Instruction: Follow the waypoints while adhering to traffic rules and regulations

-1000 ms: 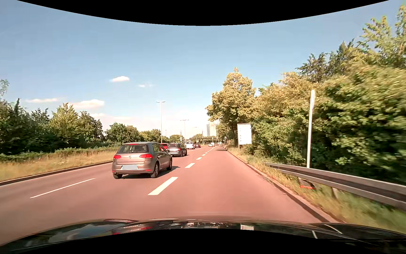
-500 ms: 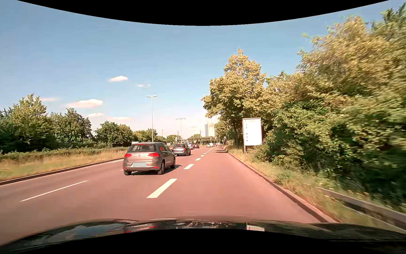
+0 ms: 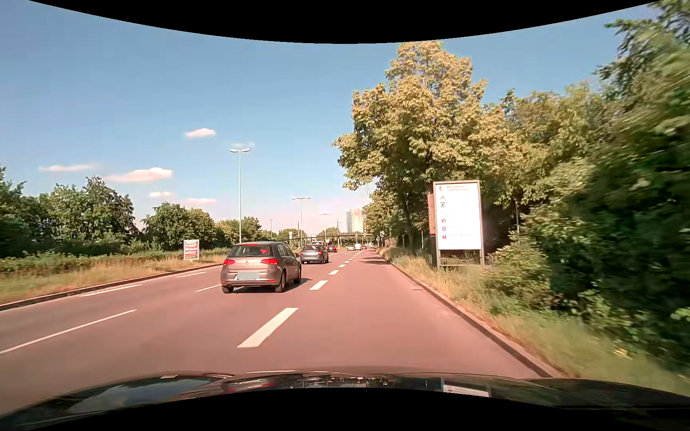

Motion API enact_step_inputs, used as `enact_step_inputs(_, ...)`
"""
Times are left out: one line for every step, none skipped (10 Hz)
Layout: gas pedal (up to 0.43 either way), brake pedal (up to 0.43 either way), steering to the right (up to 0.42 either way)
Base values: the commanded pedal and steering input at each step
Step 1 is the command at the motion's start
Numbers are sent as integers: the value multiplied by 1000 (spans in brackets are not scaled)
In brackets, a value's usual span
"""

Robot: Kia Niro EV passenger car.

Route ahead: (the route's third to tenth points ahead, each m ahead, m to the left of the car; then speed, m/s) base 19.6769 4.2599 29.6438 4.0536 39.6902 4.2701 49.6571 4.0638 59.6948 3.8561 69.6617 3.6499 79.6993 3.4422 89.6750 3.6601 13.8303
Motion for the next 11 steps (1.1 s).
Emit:
enact_step_inputs(209,6,1)
enact_step_inputs(209,6,0)
enact_step_inputs(209,6,-3)
enact_step_inputs(209,6,-4)
enact_step_inputs(209,6,-4)
enact_step_inputs(169,6,-5)
enact_step_inputs(110,6,-4)
enact_step_inputs(110,6,-4)
enact_step_inputs(110,6,-4)
enact_step_inputs(110,6,-4)
enact_step_inputs(110,6,-4)
